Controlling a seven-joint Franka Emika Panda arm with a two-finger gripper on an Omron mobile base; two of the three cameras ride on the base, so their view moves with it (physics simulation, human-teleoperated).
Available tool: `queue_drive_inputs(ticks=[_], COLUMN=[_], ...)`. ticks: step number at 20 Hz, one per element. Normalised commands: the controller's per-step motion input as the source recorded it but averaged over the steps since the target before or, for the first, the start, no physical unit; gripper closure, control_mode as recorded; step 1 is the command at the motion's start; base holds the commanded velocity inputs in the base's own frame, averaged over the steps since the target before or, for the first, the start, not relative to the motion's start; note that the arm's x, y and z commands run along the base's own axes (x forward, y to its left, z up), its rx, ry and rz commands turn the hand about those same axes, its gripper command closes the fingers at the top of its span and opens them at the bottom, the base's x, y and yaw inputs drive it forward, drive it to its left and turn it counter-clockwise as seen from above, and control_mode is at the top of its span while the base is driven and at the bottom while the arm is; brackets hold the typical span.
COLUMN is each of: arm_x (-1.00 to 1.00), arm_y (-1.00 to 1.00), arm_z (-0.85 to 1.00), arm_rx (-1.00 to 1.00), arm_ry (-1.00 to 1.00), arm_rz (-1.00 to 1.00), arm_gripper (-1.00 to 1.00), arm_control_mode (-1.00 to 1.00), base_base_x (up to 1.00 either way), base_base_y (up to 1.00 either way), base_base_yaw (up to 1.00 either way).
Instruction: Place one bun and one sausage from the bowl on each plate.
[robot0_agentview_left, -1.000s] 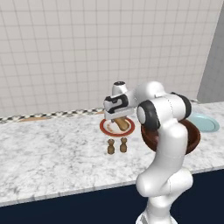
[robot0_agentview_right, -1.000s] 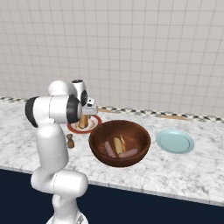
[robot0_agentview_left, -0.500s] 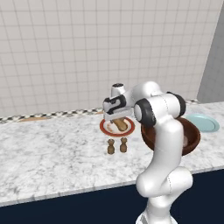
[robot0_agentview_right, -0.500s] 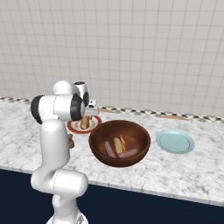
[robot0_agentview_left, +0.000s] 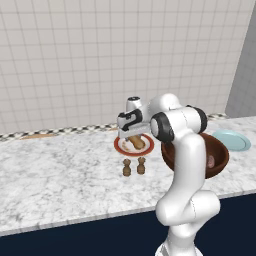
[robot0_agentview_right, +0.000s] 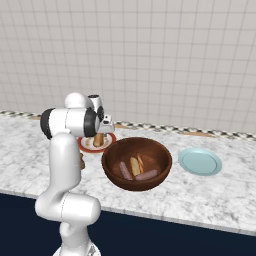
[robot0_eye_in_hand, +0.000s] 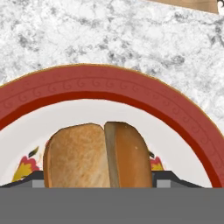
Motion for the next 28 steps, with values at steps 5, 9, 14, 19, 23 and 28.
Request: queue_drive_inputs(ticks=[5,9,14,19,23,28], arm_x=[-0.08,-0.06,-0.05,-0.77,-1.0,-0.72], arm_y=[0.0,0.0,0.0,-0.06,-0.51,-0.16], arm_z=[0.04,0.04,0.03,0.7,0.49,0.92], arm_rx=[0.0,0.0,0.0,0.0,0.0,0.0], arm_ry=[0.0,0.0,0.0,-0.11,-0.2,-0.08], arm_rz=[0.0,0.0,0.0,0.01,0.0,0.0], arm_gripper=[-1.0,-1.0,-1.0,-1.0,-1.0,-1.0], arm_control_mode=[-1.0,-1.0,-1.0,-1.0,-1.0,-1.0], base_base_x=[0.0,0.0,0.0,0.0,0.0,0.0], base_base_y=[0.0,0.0,0.0,0.0,0.0,0.0], base_base_yaw=[0.0,0.0,0.0,0.0,0.0,0.0])
